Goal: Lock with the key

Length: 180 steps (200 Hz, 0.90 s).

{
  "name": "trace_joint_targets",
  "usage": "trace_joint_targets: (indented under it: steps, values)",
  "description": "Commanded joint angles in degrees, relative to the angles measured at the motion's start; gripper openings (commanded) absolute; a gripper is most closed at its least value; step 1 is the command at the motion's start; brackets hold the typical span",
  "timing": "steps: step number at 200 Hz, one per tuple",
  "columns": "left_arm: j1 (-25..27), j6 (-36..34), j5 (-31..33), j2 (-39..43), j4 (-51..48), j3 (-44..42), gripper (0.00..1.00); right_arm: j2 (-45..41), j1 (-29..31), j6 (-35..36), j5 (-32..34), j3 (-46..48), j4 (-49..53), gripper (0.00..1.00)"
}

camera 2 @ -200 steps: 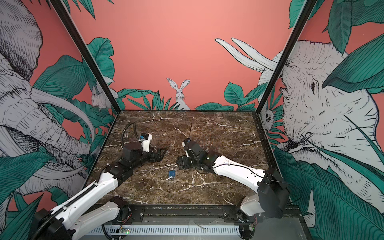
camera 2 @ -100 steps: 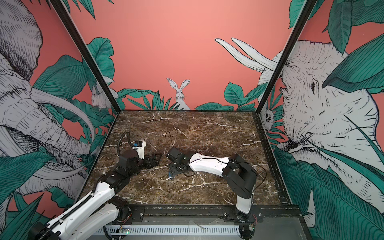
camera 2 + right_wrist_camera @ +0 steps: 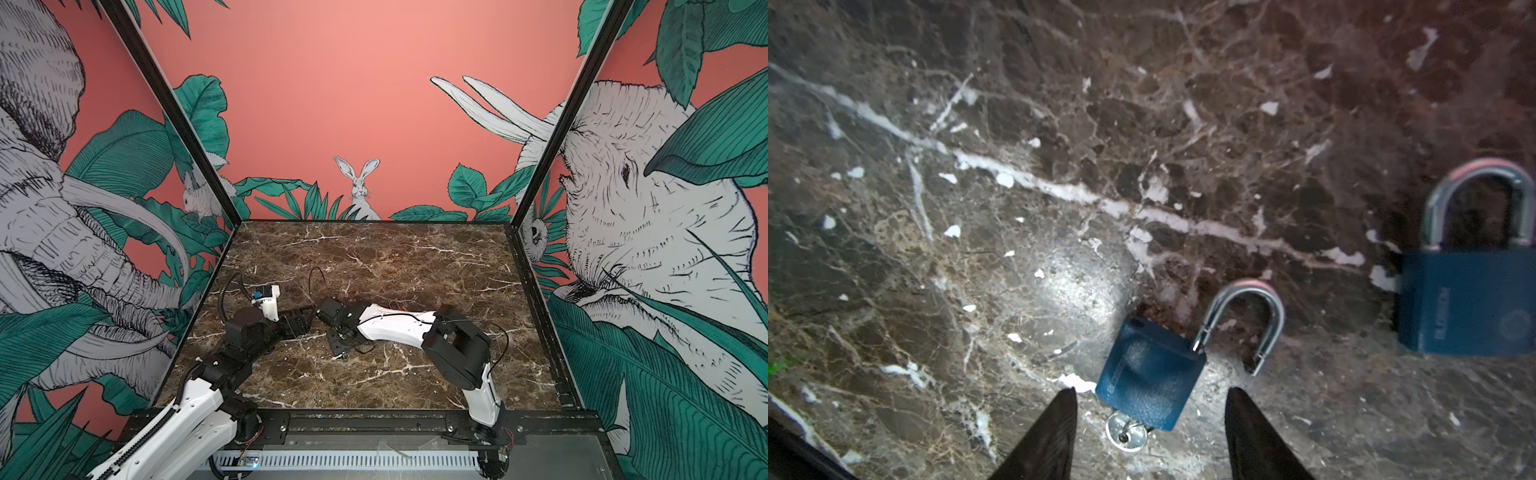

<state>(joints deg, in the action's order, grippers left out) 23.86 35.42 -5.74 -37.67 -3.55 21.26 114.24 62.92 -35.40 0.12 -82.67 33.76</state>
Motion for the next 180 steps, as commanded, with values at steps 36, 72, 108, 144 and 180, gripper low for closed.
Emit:
trace_joint_targets:
  steps: [36,72,108,144,180]
  values:
    - [-0.9,0.1,-1.1,0.4,-1.2,-0.2,0.96,3.8,0.7,0.7,0.2,-2.8,4.6,0.53]
    - [-1.0,-0.4,-1.4,-0.5,-1.3,0.4,0.96,4.6,0.6,0.6,0.3,-3.0,5.1,0.53]
    - [-1.1,-0.9,-1.5,-1.0,-1.1,0.6,0.96,4.4,0.7,0.8,0.7,-2.4,4.5,0.53]
    - [-1.1,-0.8,-1.5,-0.9,-1.1,0.2,0.96,4.9,0.7,1.5,0.2,-2.2,4.0,0.48]
    - [-1.1,-0.4,-1.5,-0.3,-1.0,-0.3,0.95,4.7,0.7,2.5,0.4,-2.4,3.8,0.42]
